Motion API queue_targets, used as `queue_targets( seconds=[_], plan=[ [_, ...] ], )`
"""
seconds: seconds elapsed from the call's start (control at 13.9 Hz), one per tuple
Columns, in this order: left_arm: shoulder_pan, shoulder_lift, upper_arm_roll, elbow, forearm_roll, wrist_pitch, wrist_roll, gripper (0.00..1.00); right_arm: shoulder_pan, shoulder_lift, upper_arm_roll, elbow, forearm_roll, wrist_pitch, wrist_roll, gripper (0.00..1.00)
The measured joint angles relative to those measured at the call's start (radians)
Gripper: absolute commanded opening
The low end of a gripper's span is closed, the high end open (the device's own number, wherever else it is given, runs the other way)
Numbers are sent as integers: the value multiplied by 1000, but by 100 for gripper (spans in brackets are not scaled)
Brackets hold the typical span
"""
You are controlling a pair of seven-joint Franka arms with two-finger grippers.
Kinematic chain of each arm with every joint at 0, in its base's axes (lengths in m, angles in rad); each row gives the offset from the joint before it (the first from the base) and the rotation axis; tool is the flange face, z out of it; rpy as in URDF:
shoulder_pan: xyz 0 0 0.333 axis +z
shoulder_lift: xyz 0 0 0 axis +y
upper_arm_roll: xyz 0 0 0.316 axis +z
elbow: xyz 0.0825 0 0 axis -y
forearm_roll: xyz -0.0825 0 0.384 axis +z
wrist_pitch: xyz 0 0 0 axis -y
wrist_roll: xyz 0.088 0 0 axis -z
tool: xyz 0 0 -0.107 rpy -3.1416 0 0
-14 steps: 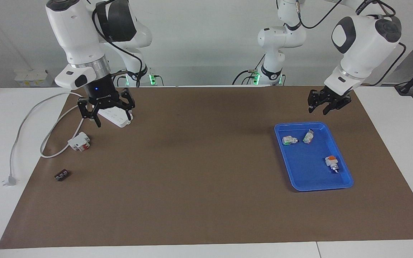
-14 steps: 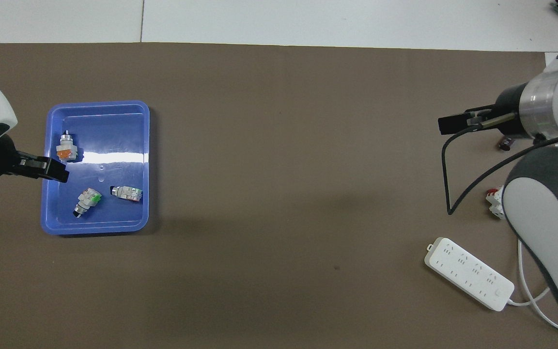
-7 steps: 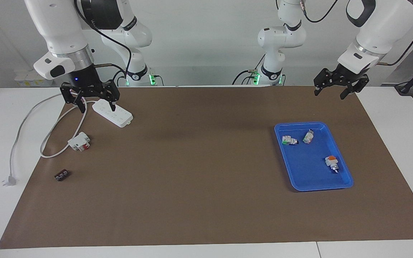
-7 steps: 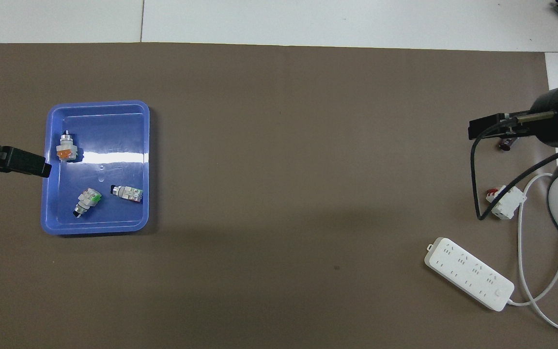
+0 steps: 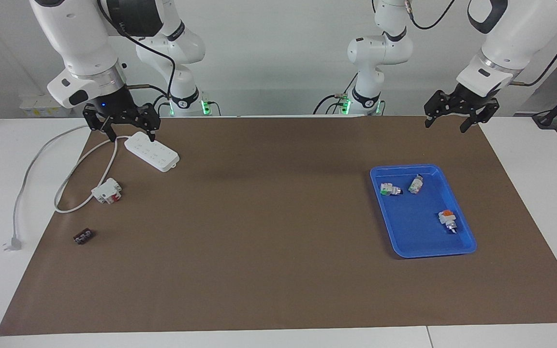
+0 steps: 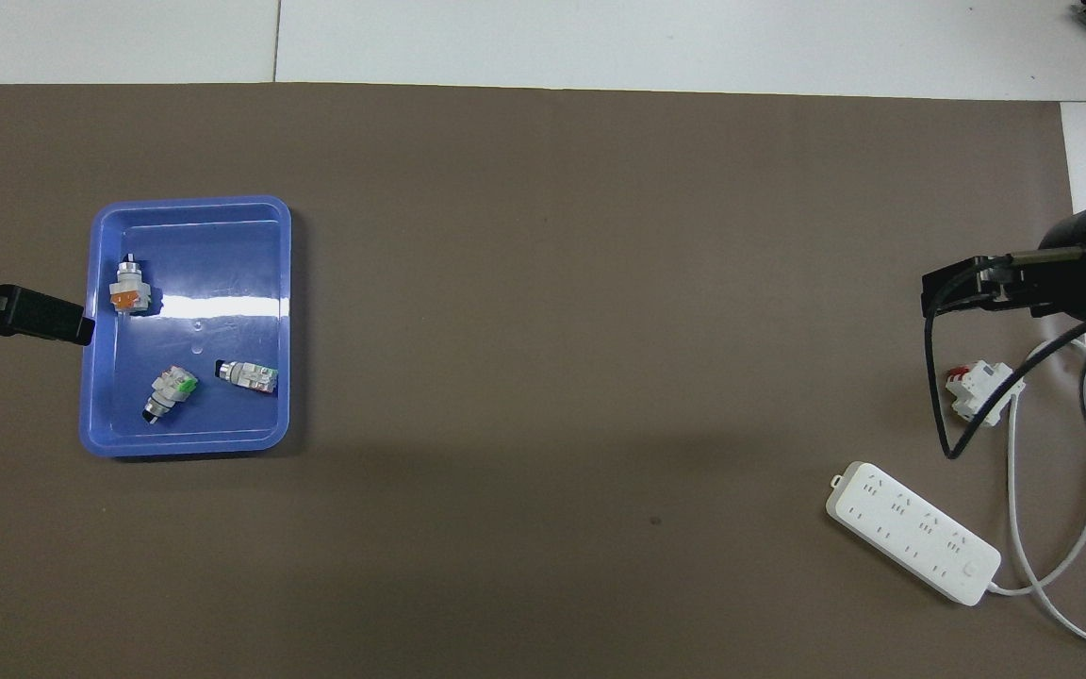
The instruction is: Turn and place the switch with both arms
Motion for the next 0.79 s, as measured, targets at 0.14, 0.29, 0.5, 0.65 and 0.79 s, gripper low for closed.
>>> queue_targets(
  seconds=[0.14, 0.29, 0.5, 0.65, 0.79],
  plan=[
    [0, 0, -4, -3, 10, 3, -35, 100, -2, -9, -2, -20, 0, 0, 1, 100],
    [-1, -2, -9, -9, 11, 12, -69, 100, -2, -17, -5, -36, 0, 3, 3, 100],
    [-1, -3, -11, -13, 11, 18, -77, 100, -2, -23, -12, -46, 0, 20, 3, 100],
    [-1, -3, -11, -13, 11, 19, -78, 100, -2, -23, -12, -48, 0, 40, 7, 100],
    [-1, -3, -12, -13, 11, 19, -78, 100, -2, -23, -12, -48, 0, 42, 40, 100]
  ],
)
